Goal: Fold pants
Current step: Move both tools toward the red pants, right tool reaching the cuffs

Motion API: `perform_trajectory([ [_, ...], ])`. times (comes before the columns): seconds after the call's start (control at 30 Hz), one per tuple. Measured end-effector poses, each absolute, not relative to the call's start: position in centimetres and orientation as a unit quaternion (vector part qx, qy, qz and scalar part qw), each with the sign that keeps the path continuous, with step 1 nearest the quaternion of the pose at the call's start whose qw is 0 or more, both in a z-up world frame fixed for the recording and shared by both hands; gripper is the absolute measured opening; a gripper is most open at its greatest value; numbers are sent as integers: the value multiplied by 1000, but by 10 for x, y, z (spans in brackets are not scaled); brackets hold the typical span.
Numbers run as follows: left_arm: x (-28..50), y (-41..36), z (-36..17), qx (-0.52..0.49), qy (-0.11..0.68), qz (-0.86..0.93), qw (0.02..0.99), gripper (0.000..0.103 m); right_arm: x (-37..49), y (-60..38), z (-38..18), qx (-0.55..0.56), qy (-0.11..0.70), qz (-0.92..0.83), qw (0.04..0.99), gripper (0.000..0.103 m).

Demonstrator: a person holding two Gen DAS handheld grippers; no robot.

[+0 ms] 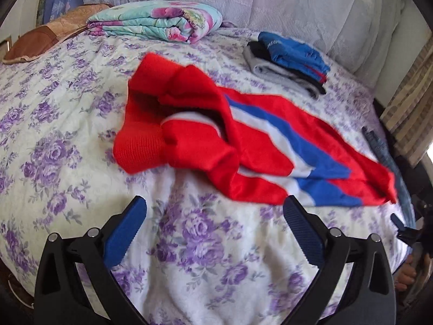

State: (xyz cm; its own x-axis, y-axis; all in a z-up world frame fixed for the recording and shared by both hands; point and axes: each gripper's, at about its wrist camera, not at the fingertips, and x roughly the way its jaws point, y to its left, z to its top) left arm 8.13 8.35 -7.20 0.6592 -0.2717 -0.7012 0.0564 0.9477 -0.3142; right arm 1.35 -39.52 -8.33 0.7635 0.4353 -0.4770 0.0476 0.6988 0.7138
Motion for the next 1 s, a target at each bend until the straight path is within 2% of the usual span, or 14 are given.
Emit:
perform_trajectory([
  [0.23, 99, 92, -57, -114, 405, -64, 905, 98, 68, -389, -84, 393, 357, 164, 831, 99],
  [0.4, 110, 88, -53, -93, 408, -47, 907, 98, 134, -402, -97, 376, 433, 110, 812, 99],
  [0.5, 113, 89, -53, -97, 411, -39, 905, 98, 164, -417, -58, 293, 353, 55, 887, 99],
  [0.57, 114, 90, -54, -99, 414, -36, 904, 98, 183, -423, -41, 267, 337, 52, 902, 99],
  [0.83, 118, 94, -59, -104, 421, -36, 901, 98, 130, -389, -67, 245, 405, 121, 872, 99],
  [1.0, 120, 88, -60, -97, 423, -32, 900, 98, 145, -387, -92, 267, 425, 106, 859, 99],
])
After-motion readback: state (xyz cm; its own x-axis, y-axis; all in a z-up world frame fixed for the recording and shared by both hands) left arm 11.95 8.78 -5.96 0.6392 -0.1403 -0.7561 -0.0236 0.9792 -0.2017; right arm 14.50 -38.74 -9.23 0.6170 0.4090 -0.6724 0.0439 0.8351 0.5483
